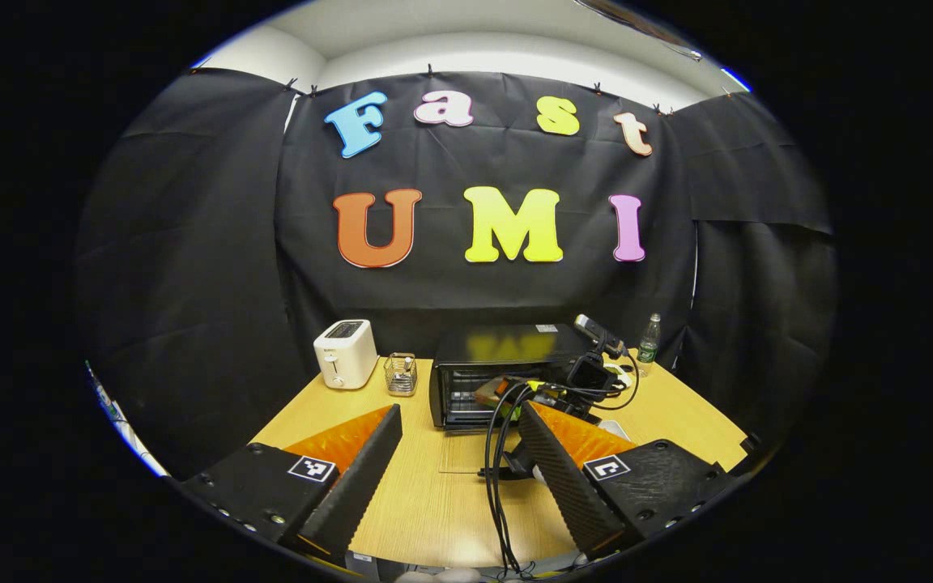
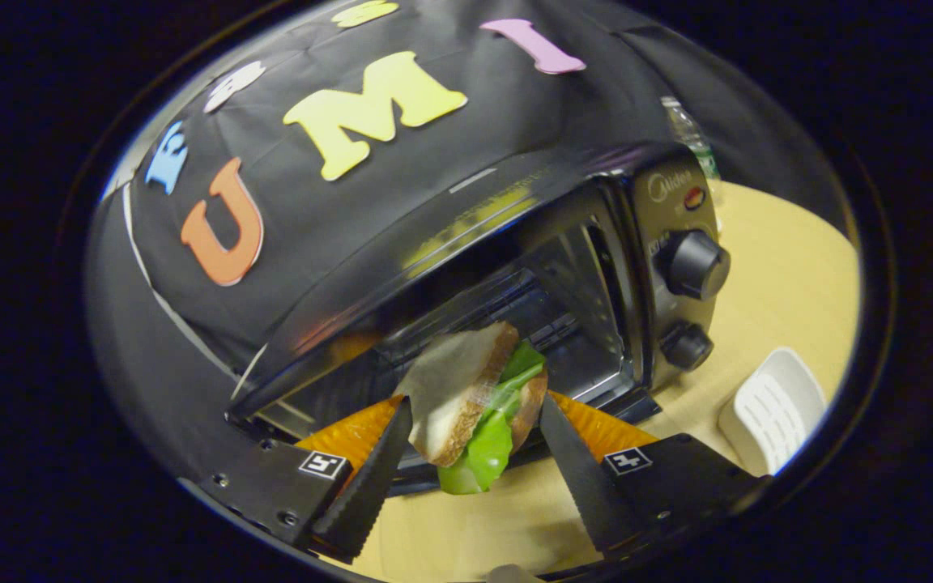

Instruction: Open the electric oven with the left hand, put the food in, and close the electric oven.

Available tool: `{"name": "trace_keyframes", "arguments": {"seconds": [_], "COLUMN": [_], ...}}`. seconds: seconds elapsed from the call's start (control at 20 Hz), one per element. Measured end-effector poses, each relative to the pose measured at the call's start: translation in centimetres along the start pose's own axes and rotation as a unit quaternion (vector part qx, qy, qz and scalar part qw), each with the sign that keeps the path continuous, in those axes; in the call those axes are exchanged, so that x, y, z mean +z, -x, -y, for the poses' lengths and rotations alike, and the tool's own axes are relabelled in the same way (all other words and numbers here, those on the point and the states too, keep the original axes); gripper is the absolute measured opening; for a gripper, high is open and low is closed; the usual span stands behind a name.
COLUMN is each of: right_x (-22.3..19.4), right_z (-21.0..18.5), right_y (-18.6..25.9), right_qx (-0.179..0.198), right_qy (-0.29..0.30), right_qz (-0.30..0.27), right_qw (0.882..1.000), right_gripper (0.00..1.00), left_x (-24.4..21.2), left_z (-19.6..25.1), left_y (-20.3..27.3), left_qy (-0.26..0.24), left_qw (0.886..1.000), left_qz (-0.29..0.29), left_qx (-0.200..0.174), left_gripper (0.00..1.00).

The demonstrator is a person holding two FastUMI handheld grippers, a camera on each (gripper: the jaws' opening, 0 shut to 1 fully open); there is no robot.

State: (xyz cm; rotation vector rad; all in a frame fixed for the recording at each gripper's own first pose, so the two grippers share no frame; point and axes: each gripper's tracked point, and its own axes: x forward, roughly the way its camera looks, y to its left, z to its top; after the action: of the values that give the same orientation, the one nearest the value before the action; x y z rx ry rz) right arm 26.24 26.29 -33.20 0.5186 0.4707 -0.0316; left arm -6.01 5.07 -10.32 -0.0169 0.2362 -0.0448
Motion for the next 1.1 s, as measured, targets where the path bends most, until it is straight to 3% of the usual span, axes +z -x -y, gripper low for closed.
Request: {"name": "trace_keyframes", "arguments": {"seconds": [0.05,0.1,0.2,0.25,0.3,0.45,0.5,0.55,0.65,0.7,0.9,1.1], "right_x": [0.2,0.6,0.7,0.5,0.9,3.4,4.5,5.5,7.4,8.1,11.7,14.8], "right_z": [0.5,0.9,1.1,1.0,1.0,1.9,2.2,2.8,4.2,5.0,8.7,12.3], "right_y": [0.5,1.0,1.9,2.7,3.6,8.0,9.7,11.3,15.1,16.7,22.7,27.5], "right_qx": [-0.003,-0.007,0.001,0.008,0.013,0.027,0.038,0.038,0.044,0.048,0.047,0.038], "right_qy": [0.013,0.031,0.049,0.053,0.059,0.101,0.119,0.135,0.170,0.176,0.209,0.211], "right_qz": [0.006,0.015,0.012,0.009,0.010,0.035,0.048,0.059,0.077,0.080,0.105,0.117], "right_qw": [1.000,0.999,0.999,0.999,0.998,0.994,0.991,0.988,0.981,0.980,0.971,0.970], "right_gripper": [0.93,1.00,1.00,0.94,1.00,1.00,0.94,0.94,1.00,0.93,0.94,0.94], "left_x": [0.0,0.0,-0.2,-0.5,-0.7,-1.5,-1.8,-2.2,-3.7,-4.5,-8.8,-12.8], "left_z": [0.1,0.1,-0.1,-0.1,-0.2,-0.7,-0.7,-0.8,-0.7,-0.7,0.6,2.9], "left_y": [0.0,-0.1,-0.3,-0.4,-0.6,-1.3,-1.5,-1.8,-2.5,-2.9,-4.7,-6.7], "left_qy": [0.000,0.000,-0.005,-0.007,-0.009,-0.009,-0.009,-0.009,-0.015,-0.018,-0.030,-0.030], "left_qw": [1.000,1.000,1.000,1.000,1.000,1.000,1.000,1.000,1.000,1.000,0.999,0.998], "left_qz": [0.002,0.004,0.006,0.006,0.007,0.010,0.011,0.012,0.008,0.006,-0.022,-0.053], "left_qx": [0.000,0.000,0.001,0.002,0.004,0.010,0.013,0.015,0.018,0.021,0.025,0.024], "left_gripper": [0.96,0.96,0.95,0.96,0.96,0.95,0.95,0.96,0.96,0.96,0.96,0.96]}}
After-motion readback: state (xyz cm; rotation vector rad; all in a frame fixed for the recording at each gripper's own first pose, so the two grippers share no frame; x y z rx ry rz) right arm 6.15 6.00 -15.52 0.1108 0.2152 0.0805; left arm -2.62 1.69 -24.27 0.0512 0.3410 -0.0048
